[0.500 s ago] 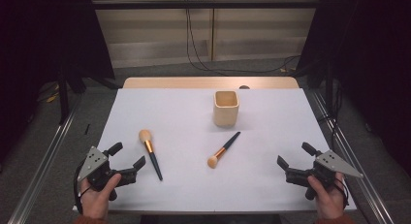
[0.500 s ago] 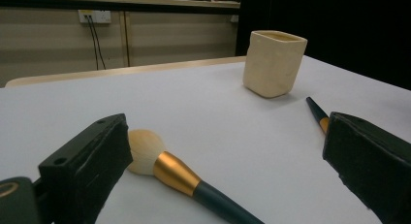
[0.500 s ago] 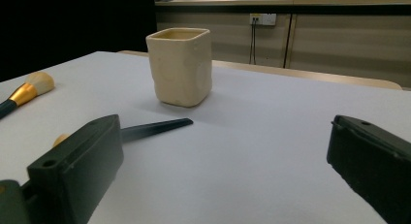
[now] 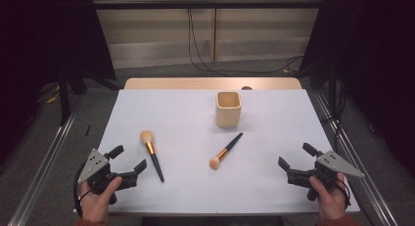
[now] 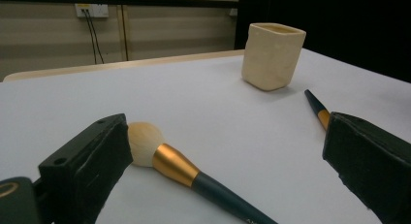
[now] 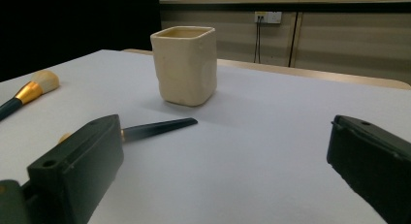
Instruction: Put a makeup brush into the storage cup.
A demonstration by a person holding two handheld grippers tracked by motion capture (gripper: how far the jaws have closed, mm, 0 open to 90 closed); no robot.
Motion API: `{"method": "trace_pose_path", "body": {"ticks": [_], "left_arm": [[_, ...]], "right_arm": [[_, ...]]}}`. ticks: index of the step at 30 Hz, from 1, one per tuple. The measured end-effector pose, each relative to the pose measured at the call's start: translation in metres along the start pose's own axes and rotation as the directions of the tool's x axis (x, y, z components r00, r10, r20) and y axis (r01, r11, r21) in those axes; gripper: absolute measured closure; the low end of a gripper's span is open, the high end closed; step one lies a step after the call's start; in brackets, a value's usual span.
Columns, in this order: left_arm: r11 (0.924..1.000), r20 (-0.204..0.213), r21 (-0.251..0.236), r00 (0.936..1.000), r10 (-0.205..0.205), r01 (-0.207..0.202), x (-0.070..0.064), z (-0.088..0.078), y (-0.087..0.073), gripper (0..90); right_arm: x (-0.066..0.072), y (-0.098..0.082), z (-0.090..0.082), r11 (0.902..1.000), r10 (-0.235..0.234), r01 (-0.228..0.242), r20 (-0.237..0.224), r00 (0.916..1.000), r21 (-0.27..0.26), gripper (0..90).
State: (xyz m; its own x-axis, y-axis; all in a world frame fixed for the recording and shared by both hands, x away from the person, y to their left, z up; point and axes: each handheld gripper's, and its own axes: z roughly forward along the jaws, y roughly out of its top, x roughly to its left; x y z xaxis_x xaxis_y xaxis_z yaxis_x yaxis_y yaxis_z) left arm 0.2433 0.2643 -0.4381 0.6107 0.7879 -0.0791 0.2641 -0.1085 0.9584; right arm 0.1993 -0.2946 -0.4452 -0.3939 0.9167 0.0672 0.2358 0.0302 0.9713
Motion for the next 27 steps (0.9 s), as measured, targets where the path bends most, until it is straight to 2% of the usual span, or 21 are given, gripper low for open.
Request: {"method": "trace_pose_path", "body": {"ticks": [2,4,7,9,14,17,23,27], "left_arm": [[0.9999,-0.007,0.009,1.0,0.007,-0.007,-0.001,0.0,0.001,3.7],[0.9997,0.008,0.017,0.9998,0.018,-0.018,-0.001,0.001,0.001,3.8],[0.998,0.01,0.04,0.9988,0.048,-0.049,-0.002,0.004,0.003,3.7],[0.9978,0.008,0.042,0.9987,0.051,-0.052,-0.004,0.006,0.005,3.7],[0.9993,0.011,0.027,0.9996,0.026,-0.026,-0.009,0.009,0.01,4.2],[0.999,0.0,0.03,0.9994,0.034,-0.034,-0.007,0.015,0.014,4.3],[0.9986,-0.017,0.032,0.999,0.042,-0.042,-0.001,0.024,0.018,4.2],[0.9992,-0.022,0.029,0.9994,0.028,-0.027,0.001,0.028,0.021,4.3]], "right_arm": [[0.001,0.0,0.0,1.0,0.0,0.0,-0.001,1.0,0.004,0.0],[0.003,0.0,-0.001,1.0,0.0,0.0,0.001,1.0,0.003,0.0],[0.003,0.0,-0.002,1.0,-0.006,0.006,-0.007,1.0,0.005,0.0],[0.004,0.0,-0.001,1.0,-0.002,0.002,-0.006,1.0,0.005,0.0],[0.003,0.0,0.0,1.0,-0.004,0.005,-0.012,0.9999,0.008,0.0],[0.005,-0.001,0.002,0.9997,-0.012,0.012,-0.03,0.9995,0.02,0.0],[0.005,-0.001,0.002,0.9996,-0.015,0.016,-0.033,0.9993,0.022,0.0],[0.004,-0.001,0.002,0.9995,-0.014,0.015,-0.031,0.9994,0.027,0.0]]}}
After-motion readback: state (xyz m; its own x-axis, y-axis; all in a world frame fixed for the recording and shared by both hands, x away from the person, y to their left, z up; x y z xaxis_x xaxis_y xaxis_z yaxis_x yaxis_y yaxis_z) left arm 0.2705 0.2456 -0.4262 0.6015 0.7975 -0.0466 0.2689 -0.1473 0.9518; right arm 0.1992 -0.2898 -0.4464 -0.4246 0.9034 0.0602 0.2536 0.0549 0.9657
